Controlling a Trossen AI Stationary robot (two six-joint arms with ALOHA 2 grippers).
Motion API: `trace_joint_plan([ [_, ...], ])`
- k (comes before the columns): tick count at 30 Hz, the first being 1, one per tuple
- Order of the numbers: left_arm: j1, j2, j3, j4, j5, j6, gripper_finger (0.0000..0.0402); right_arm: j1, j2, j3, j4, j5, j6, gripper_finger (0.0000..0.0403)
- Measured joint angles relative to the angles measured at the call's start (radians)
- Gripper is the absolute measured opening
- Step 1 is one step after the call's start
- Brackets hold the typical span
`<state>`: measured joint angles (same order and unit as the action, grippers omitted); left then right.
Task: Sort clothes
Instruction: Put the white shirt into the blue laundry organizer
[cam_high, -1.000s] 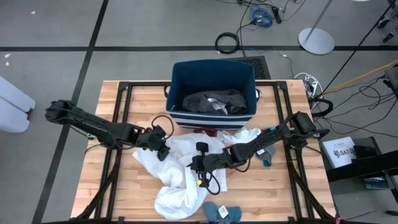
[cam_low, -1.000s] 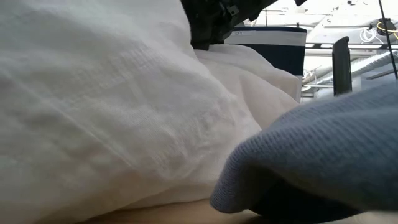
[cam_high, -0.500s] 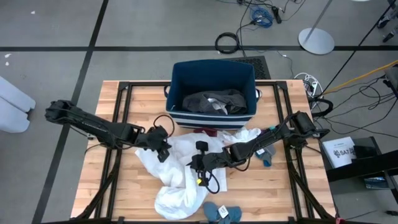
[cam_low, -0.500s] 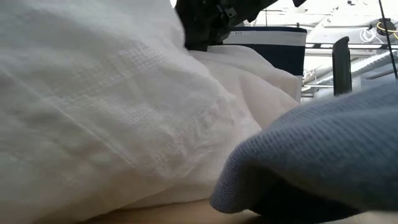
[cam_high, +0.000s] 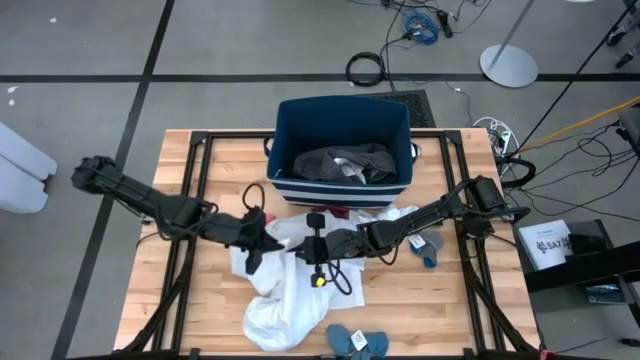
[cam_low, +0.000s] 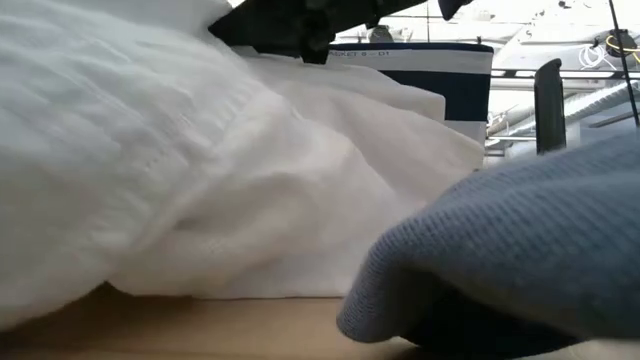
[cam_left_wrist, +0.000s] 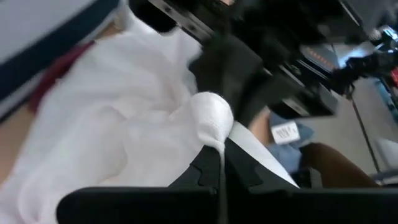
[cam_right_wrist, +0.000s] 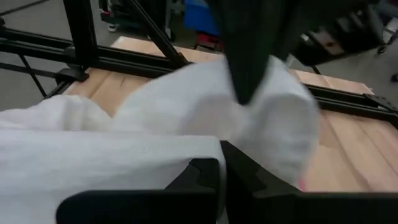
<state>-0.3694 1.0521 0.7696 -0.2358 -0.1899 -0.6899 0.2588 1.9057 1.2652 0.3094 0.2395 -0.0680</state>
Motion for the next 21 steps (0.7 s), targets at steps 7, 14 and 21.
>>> trace_joint_plan([
  [7,-0.073,0.008,0.000,-0.074,-0.048,-0.063,0.0002,0.015,0.000,0.000,-0.006,0.100,-0.030,0.0007],
  [14,-0.084,0.026,0.000,-0.061,-0.093,-0.063,0.0002,0.047,0.000,0.000,-0.006,0.102,-0.130,0.0085],
  [21,-0.082,0.121,0.000,0.124,-0.001,-0.028,0.0001,0.021,0.000,0.001,-0.014,0.101,-0.027,0.0216],
])
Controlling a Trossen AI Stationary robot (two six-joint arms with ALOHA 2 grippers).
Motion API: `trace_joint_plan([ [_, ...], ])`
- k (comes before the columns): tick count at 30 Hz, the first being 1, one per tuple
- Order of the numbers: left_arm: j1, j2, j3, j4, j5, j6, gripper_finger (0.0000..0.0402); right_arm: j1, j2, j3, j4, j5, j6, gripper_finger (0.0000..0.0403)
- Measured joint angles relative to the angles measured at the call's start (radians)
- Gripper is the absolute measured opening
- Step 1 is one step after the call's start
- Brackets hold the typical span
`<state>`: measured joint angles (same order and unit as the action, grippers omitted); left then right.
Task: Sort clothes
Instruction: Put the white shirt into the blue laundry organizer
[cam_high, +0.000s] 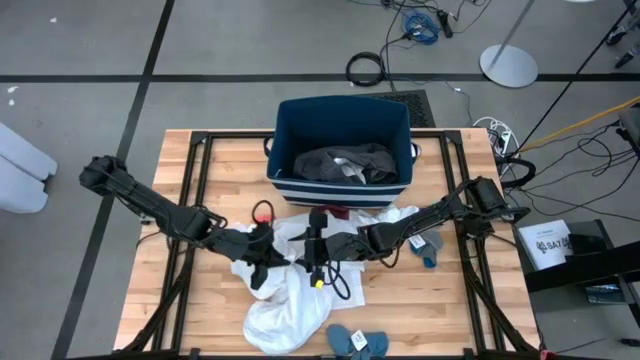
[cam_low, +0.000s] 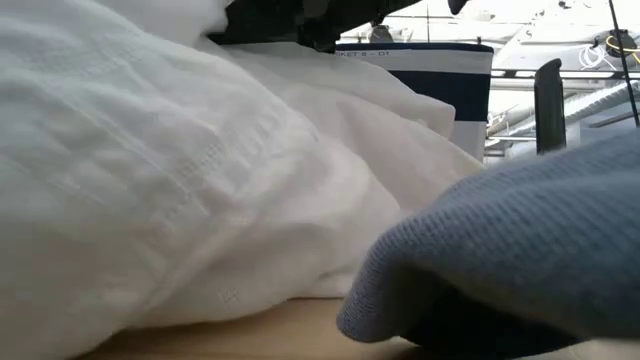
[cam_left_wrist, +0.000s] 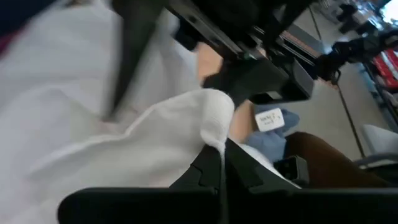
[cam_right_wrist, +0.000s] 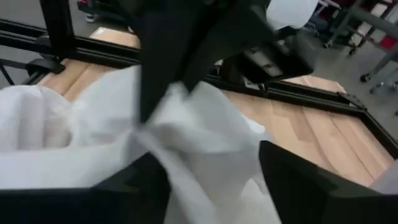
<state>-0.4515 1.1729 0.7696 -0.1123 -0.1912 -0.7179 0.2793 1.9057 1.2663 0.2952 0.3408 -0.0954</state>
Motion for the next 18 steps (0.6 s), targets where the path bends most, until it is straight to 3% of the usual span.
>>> trace_joint_plan([
  [4,0.000,0.038,0.003,0.041,0.003,0.060,0.0003,-0.004,0.000,0.000,-0.014,-0.033,0.006,0.0260],
  [8,0.019,0.040,0.037,0.048,-0.037,0.128,0.0004,-0.005,0.000,0.000,-0.015,-0.079,0.049,0.0267],
  [18,0.056,0.038,0.083,0.024,-0.008,0.182,0.0006,-0.005,0.000,0.000,-0.014,-0.086,0.055,0.0207],
])
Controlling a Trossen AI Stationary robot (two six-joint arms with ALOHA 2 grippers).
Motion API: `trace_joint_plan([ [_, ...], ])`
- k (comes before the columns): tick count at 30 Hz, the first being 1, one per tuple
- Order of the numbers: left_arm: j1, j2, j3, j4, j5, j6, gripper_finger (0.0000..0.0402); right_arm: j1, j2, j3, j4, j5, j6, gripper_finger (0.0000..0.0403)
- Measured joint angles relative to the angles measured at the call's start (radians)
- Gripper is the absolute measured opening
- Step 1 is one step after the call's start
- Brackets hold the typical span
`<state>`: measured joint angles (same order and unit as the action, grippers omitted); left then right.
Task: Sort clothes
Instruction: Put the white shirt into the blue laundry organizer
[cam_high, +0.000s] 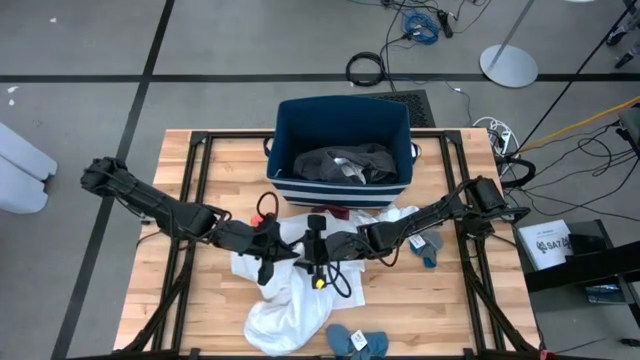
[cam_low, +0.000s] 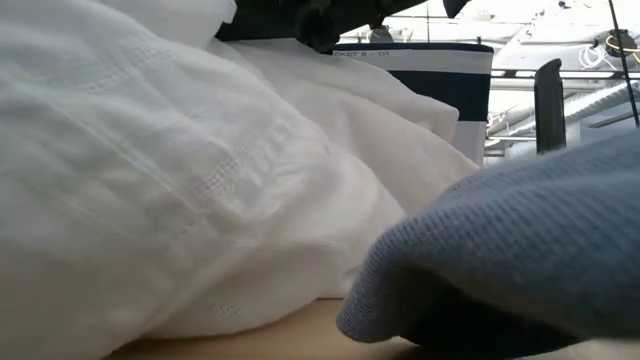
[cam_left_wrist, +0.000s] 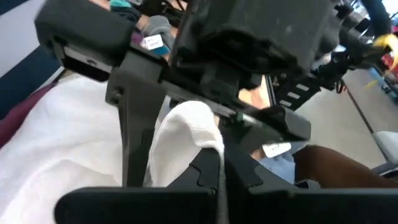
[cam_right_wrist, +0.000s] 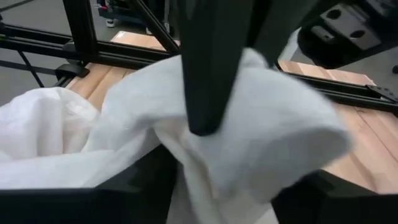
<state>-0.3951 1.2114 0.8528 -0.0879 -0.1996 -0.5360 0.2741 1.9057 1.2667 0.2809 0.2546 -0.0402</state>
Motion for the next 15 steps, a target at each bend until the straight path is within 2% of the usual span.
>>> trace_joint_plan([
  [5,0.009,0.000,0.000,-0.031,0.001,0.016,0.0033,0.001,0.000,0.000,-0.003,0.000,-0.001,0.0128],
  [11,0.021,0.000,0.000,-0.101,0.000,0.026,0.0129,0.000,0.000,0.000,-0.005,0.001,-0.010,0.0015],
  [15,0.067,-0.008,0.011,-0.159,-0.008,0.028,0.0184,0.000,-0.008,0.000,-0.025,0.011,-0.023,0.0009],
])
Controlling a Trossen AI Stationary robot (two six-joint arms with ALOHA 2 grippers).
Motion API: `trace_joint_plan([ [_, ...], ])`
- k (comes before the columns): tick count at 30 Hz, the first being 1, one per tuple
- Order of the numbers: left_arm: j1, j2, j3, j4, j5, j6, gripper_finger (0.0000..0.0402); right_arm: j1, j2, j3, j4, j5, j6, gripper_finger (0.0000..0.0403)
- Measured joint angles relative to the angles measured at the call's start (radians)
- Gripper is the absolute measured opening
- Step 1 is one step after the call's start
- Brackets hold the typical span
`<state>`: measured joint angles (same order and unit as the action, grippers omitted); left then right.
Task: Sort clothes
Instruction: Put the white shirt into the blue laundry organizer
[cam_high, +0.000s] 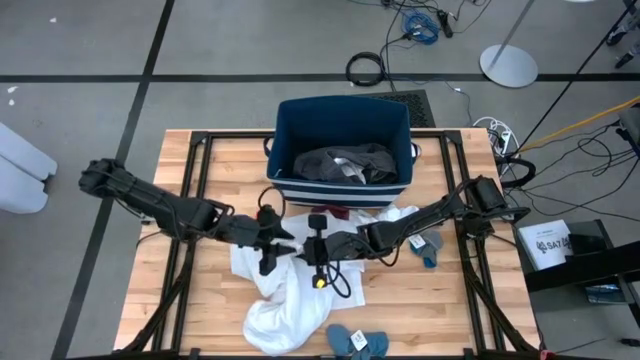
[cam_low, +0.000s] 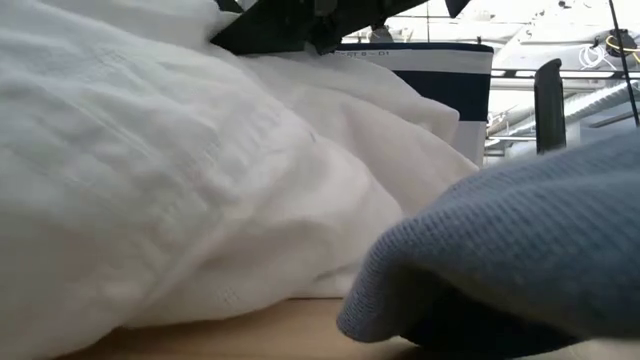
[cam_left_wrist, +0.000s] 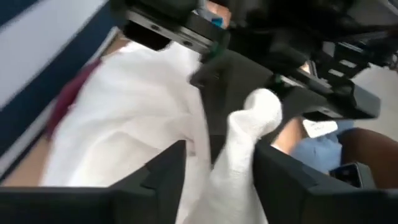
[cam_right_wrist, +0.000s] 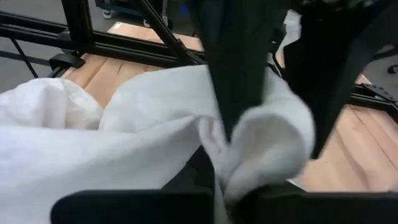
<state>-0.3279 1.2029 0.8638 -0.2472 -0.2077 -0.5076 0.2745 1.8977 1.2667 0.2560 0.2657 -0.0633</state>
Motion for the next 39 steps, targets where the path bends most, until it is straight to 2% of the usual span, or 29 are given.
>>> trace_joint_plan([
  [4,0.038,-0.002,0.070,-0.058,0.067,0.000,0.0210,0.000,-0.058,0.000,-0.063,0.013,0.000,0.0004],
  [8,0.045,-0.004,0.174,-0.107,0.150,0.041,0.0214,0.012,-0.146,0.000,-0.164,0.075,0.012,0.0003],
  [14,0.030,-0.052,0.285,-0.153,0.176,0.159,0.0214,0.062,-0.260,0.000,-0.305,0.167,0.017,0.0002],
  [17,0.025,-0.101,0.290,-0.176,0.163,0.182,0.0215,0.100,-0.291,0.000,-0.372,0.231,0.036,0.0001],
  [20,0.025,-0.162,0.290,-0.239,0.100,0.181,0.0215,0.132,-0.300,0.000,-0.414,0.285,0.046,0.0001],
  [24,0.025,-0.223,0.290,-0.348,-0.026,0.150,0.0215,0.153,-0.300,0.000,-0.444,0.309,0.052,0.0001],
  [27,0.025,-0.240,0.290,-0.386,-0.076,0.124,0.0215,0.154,-0.300,0.000,-0.482,0.312,0.084,0.0000],
  [34,0.017,-0.244,0.233,-0.360,-0.080,0.120,0.0215,0.142,-0.300,-0.027,-0.451,0.311,0.104,0.0000],
  [39,0.010,-0.254,0.161,-0.330,-0.064,0.038,0.0215,0.105,-0.307,-0.083,-0.406,0.267,0.140,0.0000],
])
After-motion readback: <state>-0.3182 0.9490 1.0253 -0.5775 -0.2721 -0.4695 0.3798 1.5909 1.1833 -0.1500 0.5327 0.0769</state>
